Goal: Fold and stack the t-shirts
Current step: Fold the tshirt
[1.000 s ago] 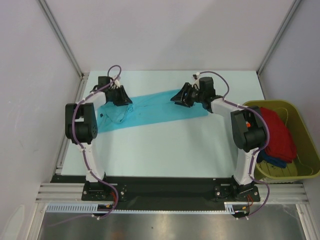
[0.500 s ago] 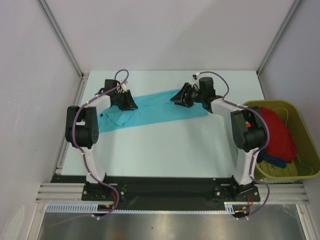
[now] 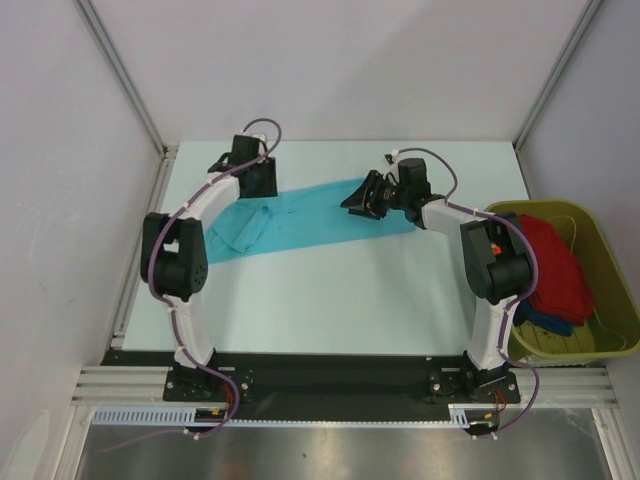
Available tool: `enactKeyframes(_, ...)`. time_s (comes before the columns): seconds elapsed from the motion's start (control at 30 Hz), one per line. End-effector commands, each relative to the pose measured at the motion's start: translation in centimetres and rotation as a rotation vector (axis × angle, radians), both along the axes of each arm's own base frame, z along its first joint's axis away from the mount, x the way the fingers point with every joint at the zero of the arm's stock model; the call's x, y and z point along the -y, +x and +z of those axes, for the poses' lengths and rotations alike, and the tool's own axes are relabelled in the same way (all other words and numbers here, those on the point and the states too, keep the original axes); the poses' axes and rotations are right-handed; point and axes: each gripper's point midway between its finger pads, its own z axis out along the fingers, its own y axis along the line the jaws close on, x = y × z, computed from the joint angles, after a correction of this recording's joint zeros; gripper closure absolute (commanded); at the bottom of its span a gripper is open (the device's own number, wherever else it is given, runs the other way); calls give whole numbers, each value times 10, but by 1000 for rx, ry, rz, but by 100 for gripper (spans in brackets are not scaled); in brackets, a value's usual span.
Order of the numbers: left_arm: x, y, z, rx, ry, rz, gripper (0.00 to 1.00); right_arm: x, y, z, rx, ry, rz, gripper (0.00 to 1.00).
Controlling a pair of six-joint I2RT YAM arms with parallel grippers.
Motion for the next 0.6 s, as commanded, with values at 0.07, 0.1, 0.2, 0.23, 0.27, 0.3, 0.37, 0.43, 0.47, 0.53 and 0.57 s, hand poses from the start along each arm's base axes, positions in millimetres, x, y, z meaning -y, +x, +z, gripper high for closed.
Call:
enactKeyframes(0.07,0,4,-10,-52,241,83,40,5,0,31,77,38,3,51)
enactKeyframes(0.1,-2,5,-13,-56,271,100,39,7,1,31,77,39,-2,51)
enactKeyframes(0.2,-2,7,-22,-79,332,128,38,13,1,31,73,41,-13,51)
enactKeyframes(0.23,-3,6,-23,-87,347,134,38,14,0,31,72,42,-13,51)
enactKeyframes(0.27,-2,6,-25,-85,353,137,38,16,0,31,73,40,-17,51)
enactKeyframes(0.3,-4,7,-25,-81,361,144,37,18,1,33,78,40,-21,51)
enactKeyframes(0.37,-4,7,-28,-79,363,145,38,21,0,31,73,37,-27,51)
enactKeyframes(0.43,-5,9,-30,-84,377,142,39,23,0,29,69,38,-31,51)
enactKeyframes(0.47,-7,9,-32,-89,388,143,39,24,-2,27,62,39,-32,51)
enactKeyframes(0.53,-8,7,-39,-108,408,130,40,24,-2,27,62,44,-33,52)
enactKeyframes(0.57,-7,9,-39,-108,405,125,42,24,-3,26,57,46,-33,51)
